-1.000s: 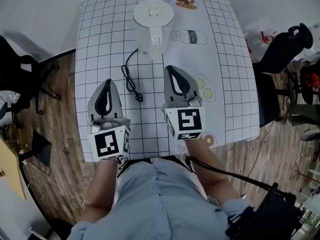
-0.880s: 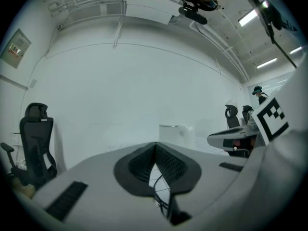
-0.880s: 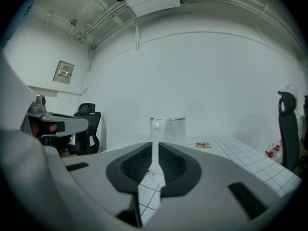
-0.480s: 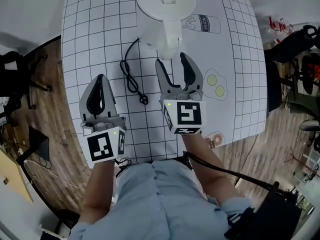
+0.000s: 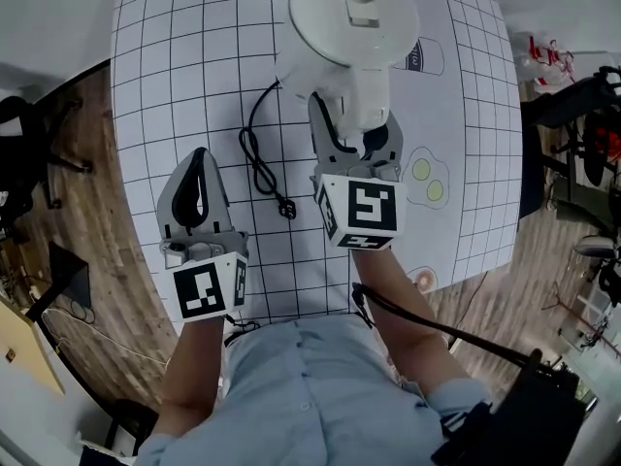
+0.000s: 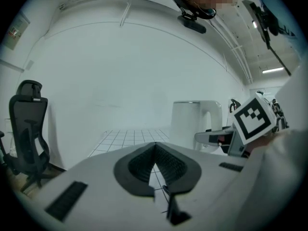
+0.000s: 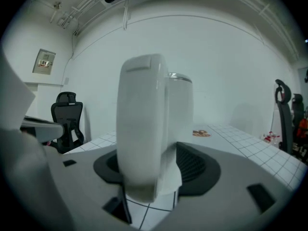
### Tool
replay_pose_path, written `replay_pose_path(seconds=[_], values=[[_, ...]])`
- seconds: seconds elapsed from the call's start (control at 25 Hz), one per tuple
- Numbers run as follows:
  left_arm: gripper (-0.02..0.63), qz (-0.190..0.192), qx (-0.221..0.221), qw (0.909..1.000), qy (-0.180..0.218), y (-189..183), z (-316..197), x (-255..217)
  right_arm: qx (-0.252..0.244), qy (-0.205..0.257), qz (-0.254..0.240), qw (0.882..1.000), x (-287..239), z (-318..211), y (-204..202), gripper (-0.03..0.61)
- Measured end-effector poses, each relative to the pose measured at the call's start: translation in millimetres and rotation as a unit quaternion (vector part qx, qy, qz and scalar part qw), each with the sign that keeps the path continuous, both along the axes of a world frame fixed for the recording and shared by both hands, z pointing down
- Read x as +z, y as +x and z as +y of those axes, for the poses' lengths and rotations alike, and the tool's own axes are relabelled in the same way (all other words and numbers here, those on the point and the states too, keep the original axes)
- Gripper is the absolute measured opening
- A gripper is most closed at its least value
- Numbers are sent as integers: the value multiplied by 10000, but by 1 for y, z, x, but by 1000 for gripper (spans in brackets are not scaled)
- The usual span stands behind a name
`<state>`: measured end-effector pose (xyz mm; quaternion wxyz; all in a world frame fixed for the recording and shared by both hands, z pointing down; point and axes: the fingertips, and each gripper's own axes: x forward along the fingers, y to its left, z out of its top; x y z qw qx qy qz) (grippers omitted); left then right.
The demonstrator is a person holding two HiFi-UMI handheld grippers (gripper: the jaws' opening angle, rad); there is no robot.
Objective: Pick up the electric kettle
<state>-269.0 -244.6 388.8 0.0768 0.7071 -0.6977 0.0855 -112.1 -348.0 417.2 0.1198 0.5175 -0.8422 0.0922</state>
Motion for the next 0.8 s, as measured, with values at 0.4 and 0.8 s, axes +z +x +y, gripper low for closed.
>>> replay_pose_path(seconds=[0.4,0.8], values=[[0,123,64,9999,-81,0,-8,12,285,199,-47,9994,-4,-12,3,253],[0,145,40,9998,-105,-1,-7,13,166,-94,-43,9998,-4,-13,4,255]])
